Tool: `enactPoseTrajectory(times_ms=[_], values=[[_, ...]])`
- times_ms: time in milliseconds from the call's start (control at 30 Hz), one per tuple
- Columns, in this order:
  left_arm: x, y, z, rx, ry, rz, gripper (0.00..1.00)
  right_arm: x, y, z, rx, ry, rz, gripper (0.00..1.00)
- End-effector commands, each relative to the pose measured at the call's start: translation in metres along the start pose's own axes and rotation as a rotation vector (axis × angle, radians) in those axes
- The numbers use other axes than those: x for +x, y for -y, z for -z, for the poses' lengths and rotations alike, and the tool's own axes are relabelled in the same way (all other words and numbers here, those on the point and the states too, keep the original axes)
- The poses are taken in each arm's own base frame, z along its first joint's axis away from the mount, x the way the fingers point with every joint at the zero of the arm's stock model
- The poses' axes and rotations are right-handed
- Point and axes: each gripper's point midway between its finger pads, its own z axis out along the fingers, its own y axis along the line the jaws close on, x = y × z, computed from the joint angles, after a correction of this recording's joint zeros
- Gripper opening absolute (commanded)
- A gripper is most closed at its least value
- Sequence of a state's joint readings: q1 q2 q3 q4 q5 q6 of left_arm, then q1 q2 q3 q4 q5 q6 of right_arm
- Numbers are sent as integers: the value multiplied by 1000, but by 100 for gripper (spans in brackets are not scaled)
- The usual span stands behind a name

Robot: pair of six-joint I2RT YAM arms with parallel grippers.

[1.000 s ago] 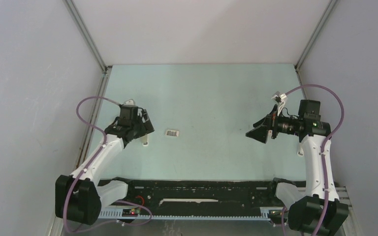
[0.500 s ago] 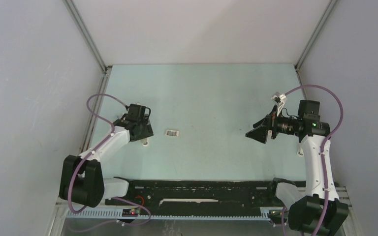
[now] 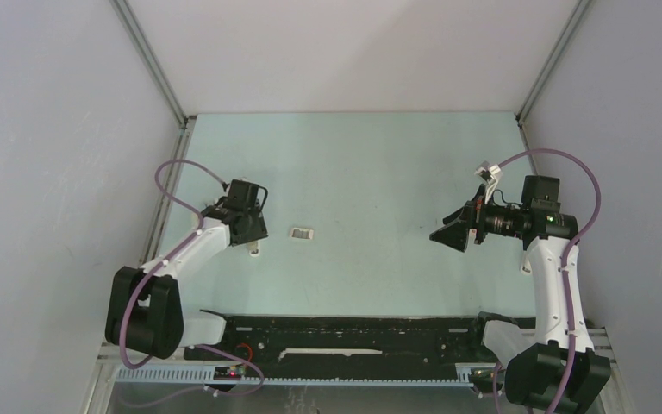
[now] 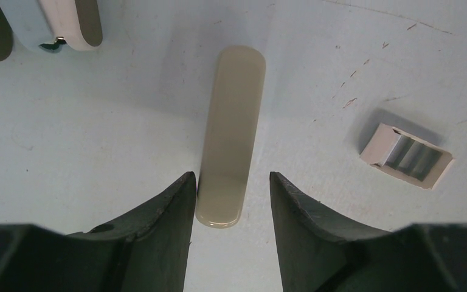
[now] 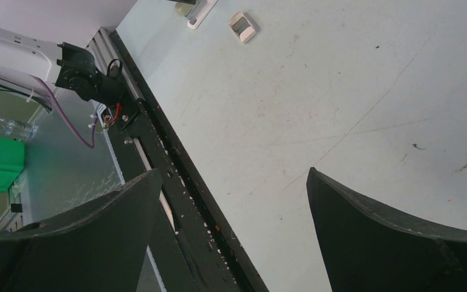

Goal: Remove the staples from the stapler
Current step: Pick up the stapler from the center of the board.

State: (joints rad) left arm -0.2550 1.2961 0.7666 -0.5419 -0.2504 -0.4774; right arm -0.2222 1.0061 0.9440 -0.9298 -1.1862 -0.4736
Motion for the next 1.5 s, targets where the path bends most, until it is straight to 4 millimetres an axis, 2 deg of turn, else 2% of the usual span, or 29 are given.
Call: enactPoseTrajectory(times_ms=[0, 267, 633, 967, 1300, 1467], values=[[-25, 4, 9, -2, 70, -9, 54, -2, -1, -1, -4, 7, 17, 100], [-25, 3, 10, -10, 64, -13, 54, -2, -1, -1, -4, 6, 21, 100], [-18, 2, 0, -31, 30, -34, 50, -1, -1, -1, -6, 6, 19, 100], [-14, -2, -1, -44, 17, -39, 40, -1, 1, 0, 0, 6, 14, 100], [-10, -2, 4, -36, -3, -40, 47, -1, 1, 0, 1, 7, 13, 100], [-9, -3, 6, -35, -2, -39, 46, -1, 1, 0, 0, 7, 15, 100]])
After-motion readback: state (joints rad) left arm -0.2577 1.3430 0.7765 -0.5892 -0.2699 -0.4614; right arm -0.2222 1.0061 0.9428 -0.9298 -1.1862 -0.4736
